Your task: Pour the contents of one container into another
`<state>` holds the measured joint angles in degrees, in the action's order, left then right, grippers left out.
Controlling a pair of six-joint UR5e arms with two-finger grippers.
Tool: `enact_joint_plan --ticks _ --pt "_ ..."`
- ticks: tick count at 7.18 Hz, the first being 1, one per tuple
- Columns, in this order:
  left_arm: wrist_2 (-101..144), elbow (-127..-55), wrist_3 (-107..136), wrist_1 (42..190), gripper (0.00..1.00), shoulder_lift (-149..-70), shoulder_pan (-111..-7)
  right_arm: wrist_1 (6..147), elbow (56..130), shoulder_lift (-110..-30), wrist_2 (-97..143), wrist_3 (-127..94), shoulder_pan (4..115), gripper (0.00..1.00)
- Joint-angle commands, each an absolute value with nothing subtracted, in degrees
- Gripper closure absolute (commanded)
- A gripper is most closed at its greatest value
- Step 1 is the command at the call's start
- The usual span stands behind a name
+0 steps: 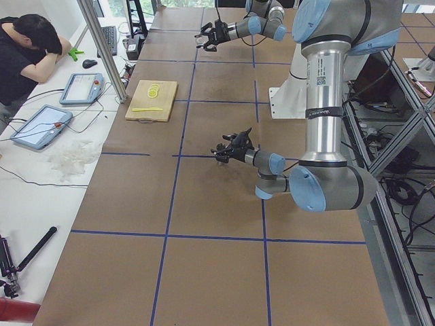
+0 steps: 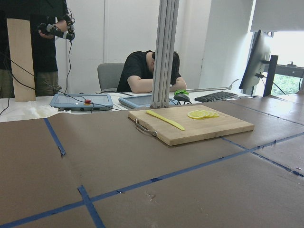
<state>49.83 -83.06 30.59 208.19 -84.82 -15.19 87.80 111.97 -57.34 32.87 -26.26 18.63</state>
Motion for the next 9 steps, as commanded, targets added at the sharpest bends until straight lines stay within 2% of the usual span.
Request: enact_joint_plan --ticks 1,3,5,7,9 --pt "50.4 -84.3 29.8 208.7 0.00 -84.5 -16.4 87.8 112.0 -57.3 32.9 -26.3 18.6 1.00" --pt "58.0 -84.3 26.6 210.1 0.00 -83.7 -20.4 87.8 112.0 -57.3 32.9 -26.3 18.6 1.00" --pt "77.6 -84.0 23.3 209.4 0.00 -81.6 -34.2 87.8 112.0 -57.4 32.9 -26.3 18.6 1.00" --pt "96.9 -84.1 21.0 199.4 0.00 -82.3 -49.9 87.8 111.9 -57.4 32.9 -26.3 18.6 1.00" --pt "114.9 -84.3 12.6 179.4 0.00 -86.8 -65.7 87.8 112.0 -57.4 32.9 -26.3 18.6 1.00"
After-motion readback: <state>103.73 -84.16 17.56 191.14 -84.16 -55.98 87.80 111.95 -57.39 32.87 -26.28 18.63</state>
